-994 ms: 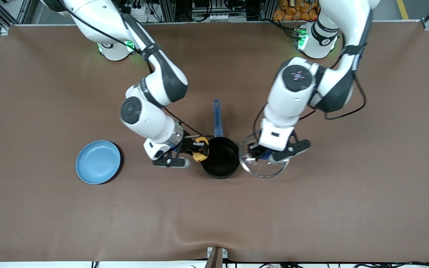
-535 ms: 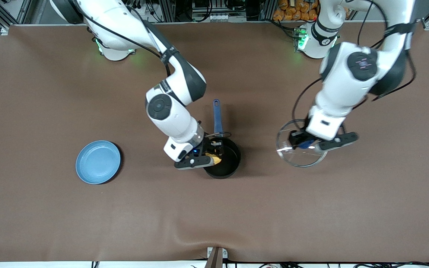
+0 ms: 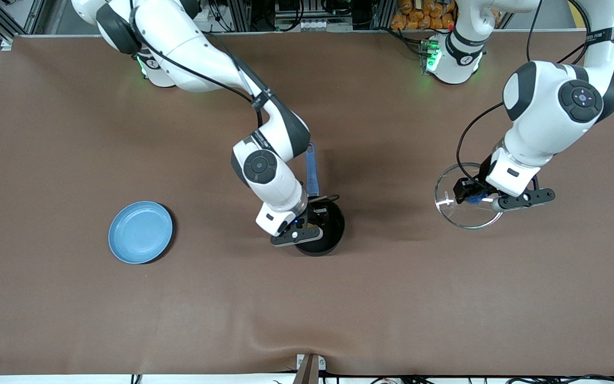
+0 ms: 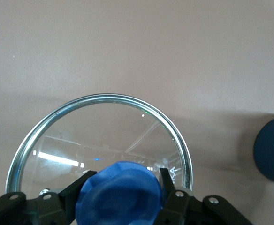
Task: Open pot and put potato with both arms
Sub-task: 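Lift the lid aside with the left gripper while the right gripper carries potato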
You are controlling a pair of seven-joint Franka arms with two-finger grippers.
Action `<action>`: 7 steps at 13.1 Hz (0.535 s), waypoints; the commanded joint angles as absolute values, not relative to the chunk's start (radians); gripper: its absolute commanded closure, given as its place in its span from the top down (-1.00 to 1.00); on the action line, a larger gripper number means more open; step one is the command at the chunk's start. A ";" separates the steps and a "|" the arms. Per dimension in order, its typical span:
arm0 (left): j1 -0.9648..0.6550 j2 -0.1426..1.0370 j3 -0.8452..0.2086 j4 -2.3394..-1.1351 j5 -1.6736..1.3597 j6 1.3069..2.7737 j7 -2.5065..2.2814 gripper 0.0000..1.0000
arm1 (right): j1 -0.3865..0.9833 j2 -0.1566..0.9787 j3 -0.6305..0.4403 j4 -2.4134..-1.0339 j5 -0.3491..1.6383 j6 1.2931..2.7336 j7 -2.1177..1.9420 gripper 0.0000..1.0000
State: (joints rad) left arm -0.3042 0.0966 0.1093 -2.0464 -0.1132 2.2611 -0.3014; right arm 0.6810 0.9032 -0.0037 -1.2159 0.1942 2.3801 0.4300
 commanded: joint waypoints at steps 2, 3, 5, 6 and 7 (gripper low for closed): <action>-0.273 0.155 0.101 -2.052 -0.147 2.318 -0.222 -0.89 | 0.722 0.968 -0.049 -1.167 0.178 2.407 0.440 -1.00; -0.272 0.184 0.101 -2.056 -0.147 2.341 -0.221 -0.89 | 0.727 0.976 -0.049 -1.166 0.178 2.408 0.443 -1.00; -0.268 0.241 0.101 -2.056 -0.147 2.377 -0.219 -0.89 | 0.729 0.982 -0.049 -1.164 0.178 2.418 0.443 -1.00; -0.265 0.277 0.101 -2.056 -0.147 2.411 -0.219 -0.89 | 0.729 0.985 -0.049 -1.164 0.178 2.430 0.443 -1.00; -0.255 0.308 0.101 -2.056 -0.147 2.443 -0.209 -0.89 | 0.730 0.992 -0.049 -1.164 0.178 2.445 0.445 -1.00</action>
State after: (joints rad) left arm -0.2767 0.2603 0.1090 -2.0621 -0.1226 2.3890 -0.2451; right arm 0.7166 0.9562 -0.0342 -1.2103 0.1939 2.4284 0.4301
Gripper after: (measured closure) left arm 0.405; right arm 0.441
